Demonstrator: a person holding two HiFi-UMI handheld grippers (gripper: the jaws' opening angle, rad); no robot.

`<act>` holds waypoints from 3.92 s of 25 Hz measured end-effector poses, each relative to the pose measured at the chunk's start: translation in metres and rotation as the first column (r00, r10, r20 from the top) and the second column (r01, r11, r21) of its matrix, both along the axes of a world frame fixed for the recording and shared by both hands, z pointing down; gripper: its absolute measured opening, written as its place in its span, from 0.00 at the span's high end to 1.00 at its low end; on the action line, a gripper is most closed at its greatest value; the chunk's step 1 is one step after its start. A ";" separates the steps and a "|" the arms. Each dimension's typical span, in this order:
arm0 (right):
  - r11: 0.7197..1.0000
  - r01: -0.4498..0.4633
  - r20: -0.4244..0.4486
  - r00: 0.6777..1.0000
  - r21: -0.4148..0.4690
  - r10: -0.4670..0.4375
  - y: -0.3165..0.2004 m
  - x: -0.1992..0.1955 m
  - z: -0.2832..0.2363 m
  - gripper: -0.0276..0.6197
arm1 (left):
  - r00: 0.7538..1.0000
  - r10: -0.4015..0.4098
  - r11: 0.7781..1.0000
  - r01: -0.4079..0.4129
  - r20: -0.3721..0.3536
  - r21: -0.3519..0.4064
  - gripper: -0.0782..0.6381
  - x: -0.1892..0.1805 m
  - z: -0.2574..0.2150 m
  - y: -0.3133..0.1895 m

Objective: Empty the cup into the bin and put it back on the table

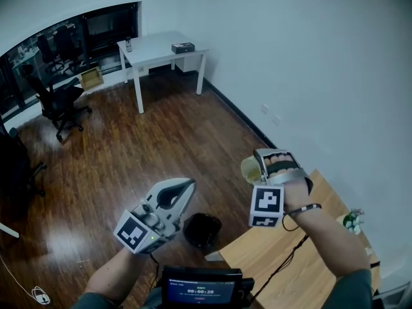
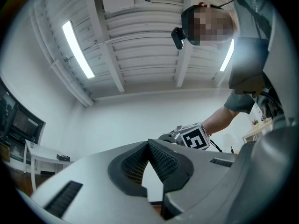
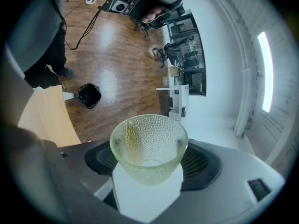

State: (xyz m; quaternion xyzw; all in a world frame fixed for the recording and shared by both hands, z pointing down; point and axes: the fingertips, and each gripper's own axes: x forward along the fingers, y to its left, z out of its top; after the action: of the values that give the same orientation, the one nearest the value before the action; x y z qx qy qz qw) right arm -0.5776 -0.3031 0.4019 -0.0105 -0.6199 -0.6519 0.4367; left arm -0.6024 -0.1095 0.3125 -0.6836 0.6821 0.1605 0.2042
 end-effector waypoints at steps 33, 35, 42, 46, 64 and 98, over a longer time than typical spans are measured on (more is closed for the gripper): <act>0.990 0.039 -0.074 0.997 0.135 -0.029 0.001 -0.009 -0.003 0.35 | 0.999 -0.007 1.000 0.006 -0.044 -0.017 0.90 -0.006 0.006 0.017; 0.988 0.046 -0.080 0.996 0.148 -0.034 -0.001 -0.010 -0.004 0.35 | 0.999 -0.005 1.000 0.004 -0.052 -0.020 0.90 -0.006 0.007 0.015; 0.983 0.061 -0.085 0.995 0.172 -0.047 0.000 -0.014 0.000 0.35 | 0.998 -0.004 1.000 0.003 -0.063 -0.014 0.90 -0.008 0.009 0.015; 0.986 0.056 -0.082 0.996 0.157 -0.043 0.000 -0.016 0.000 0.35 | 0.998 -0.007 1.000 0.005 -0.064 -0.021 0.90 -0.009 0.008 0.015; 0.983 0.055 -0.111 0.993 0.178 -0.035 -0.006 -0.016 0.017 0.35 | 0.999 -0.005 1.000 0.004 -0.048 -0.019 0.90 -0.008 0.008 0.011; 0.508 -0.114 0.161 0.870 -0.854 0.466 0.016 0.030 0.011 0.35 | 0.987 0.141 0.990 -0.142 -0.075 -0.006 0.90 0.006 0.006 -0.005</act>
State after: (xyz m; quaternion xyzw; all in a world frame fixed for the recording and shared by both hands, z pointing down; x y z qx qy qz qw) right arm -0.5480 -0.2866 0.4128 0.0173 -0.9133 -0.1910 0.3594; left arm -0.5963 -0.1148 0.3189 -0.7250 0.6399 0.1959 0.1629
